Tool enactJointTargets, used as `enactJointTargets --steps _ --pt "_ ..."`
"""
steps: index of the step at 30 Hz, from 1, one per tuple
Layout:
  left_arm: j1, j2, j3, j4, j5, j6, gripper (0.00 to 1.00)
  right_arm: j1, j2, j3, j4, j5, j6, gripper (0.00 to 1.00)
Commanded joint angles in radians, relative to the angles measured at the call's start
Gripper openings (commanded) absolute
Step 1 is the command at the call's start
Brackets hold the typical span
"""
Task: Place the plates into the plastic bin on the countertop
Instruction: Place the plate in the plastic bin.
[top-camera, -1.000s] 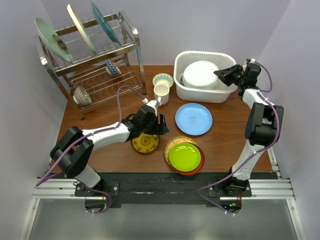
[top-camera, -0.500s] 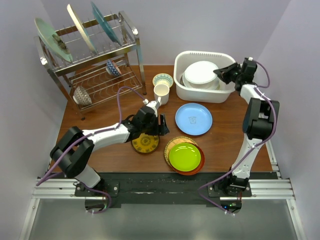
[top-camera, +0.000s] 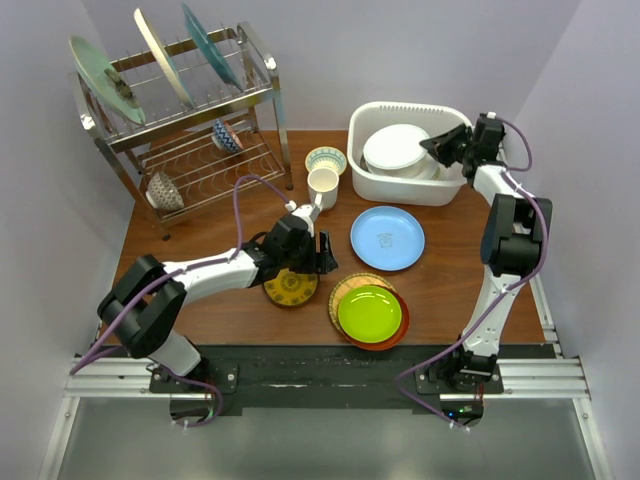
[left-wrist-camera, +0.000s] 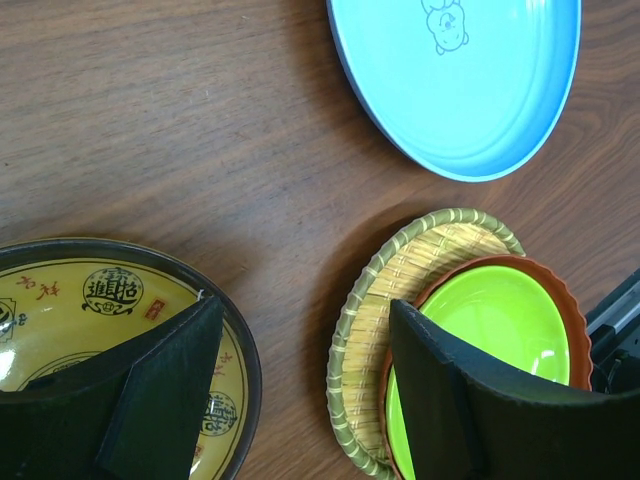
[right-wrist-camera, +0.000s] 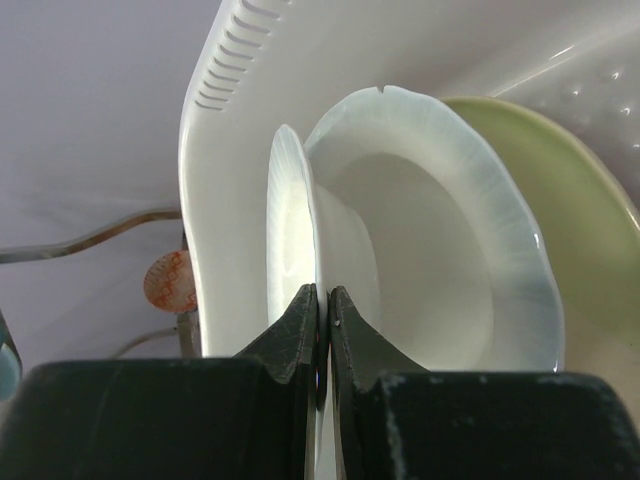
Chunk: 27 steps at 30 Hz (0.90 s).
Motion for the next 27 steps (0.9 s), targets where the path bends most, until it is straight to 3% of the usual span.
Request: enactJointTargets --steps 1,6,11,14,15,18,27 --pt "-0.004 -0.04 -0.01 0.044 0.011 -0.007 0.72 0.002 -0.009 0.083 0.035 0.014 -0.01 0.01" --pt "-0.004 -0.038 -0.016 0.044 0.018 -0.007 0.72 0.002 -0.021 0.045 0.037 0.053 -0.028 0.06" --pt "-0.003 -0.049 -0.022 0.037 0.014 -0.002 0.72 0.003 0.019 0.071 0.031 -0.003 -0.025 0.17" --pt "-0.004 -0.052 -0.022 0.037 0.02 -0.005 0.72 0.009 -0.025 0.041 0.028 0.037 -0.048 0.32" --pt "-0.004 -0.052 -0.022 0.037 0.021 -0.008 0.72 0.011 -0.038 0.036 0.009 0.051 -0.064 0.42" --pt "-0.003 -0.058 -0.022 0.041 0.026 -0.012 0.72 0.013 -0.071 0.036 -0.049 0.086 -0.12 0.53" --pt "-0.004 -0.081 -0.03 0.033 0.024 -0.012 0.72 0.013 -0.134 0.002 -0.083 0.108 -0.13 0.6"
